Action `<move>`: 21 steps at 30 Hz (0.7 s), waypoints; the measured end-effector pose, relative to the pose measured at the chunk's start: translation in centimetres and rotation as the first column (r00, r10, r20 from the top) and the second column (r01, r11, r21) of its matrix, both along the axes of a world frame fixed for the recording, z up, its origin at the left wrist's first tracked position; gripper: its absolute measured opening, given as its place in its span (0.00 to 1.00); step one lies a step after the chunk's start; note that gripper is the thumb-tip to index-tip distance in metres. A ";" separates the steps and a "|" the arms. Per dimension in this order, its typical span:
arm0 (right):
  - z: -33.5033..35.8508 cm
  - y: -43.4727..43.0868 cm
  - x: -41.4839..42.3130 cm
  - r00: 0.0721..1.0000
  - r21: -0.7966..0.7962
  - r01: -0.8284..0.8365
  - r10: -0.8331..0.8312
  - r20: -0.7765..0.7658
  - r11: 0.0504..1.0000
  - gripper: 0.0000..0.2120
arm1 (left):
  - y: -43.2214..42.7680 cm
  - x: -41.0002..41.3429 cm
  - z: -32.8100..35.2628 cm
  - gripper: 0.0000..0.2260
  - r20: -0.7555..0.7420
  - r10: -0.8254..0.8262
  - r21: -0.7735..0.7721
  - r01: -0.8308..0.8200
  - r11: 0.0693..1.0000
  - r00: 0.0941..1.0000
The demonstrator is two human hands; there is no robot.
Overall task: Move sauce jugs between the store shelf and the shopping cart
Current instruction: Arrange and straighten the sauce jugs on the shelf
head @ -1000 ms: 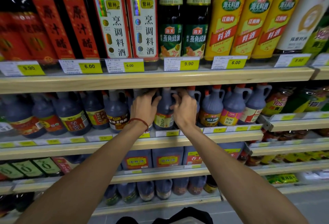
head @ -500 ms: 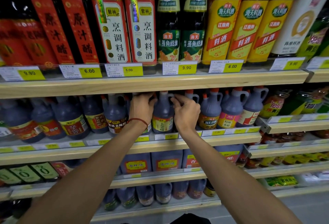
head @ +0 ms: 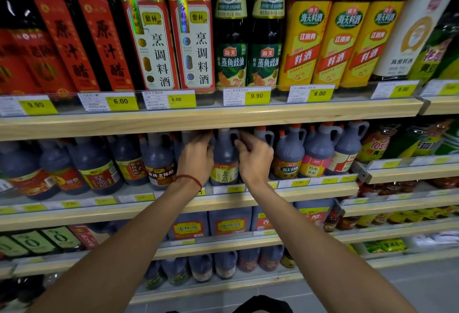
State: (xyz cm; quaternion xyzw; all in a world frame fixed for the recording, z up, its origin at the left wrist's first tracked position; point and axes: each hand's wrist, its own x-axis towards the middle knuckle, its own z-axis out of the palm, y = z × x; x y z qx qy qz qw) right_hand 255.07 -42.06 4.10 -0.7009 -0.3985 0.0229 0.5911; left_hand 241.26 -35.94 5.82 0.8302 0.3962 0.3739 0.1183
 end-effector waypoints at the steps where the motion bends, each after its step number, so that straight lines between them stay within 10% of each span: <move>1: -0.3 -0.5 -0.5 1.000 0.010 -0.008 0.008 -0.020 1.000 0.10 | -0.1 -0.2 -0.2 0.14 -0.005 -0.022 -0.010 0.022 1.000 1.000; 21: -0.5 0.0 -15.5 0.953 -0.193 -0.302 0.290 -0.089 0.934 0.18 | 3.0 -15.4 -3.2 0.24 0.196 0.228 -0.358 -0.147 0.922 0.954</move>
